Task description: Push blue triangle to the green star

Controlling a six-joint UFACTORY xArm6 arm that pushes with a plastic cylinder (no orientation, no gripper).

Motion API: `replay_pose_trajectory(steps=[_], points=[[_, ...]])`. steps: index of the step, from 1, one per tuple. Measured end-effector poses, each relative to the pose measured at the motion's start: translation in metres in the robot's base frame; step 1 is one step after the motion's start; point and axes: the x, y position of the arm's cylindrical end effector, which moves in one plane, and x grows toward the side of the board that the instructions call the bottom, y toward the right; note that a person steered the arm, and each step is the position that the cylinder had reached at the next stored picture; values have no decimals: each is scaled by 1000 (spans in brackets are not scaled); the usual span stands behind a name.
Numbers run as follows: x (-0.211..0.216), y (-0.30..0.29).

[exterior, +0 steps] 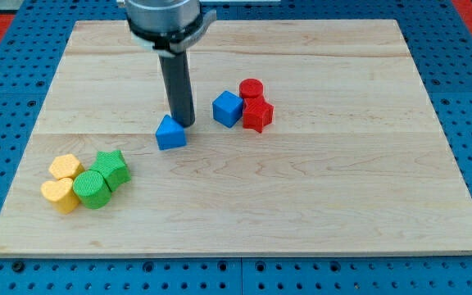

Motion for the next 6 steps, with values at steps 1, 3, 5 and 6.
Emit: replay_pose_trajectory(steps=[1, 3, 5, 6], points=[[26, 0], [-5, 17], [16, -33], [32, -20]])
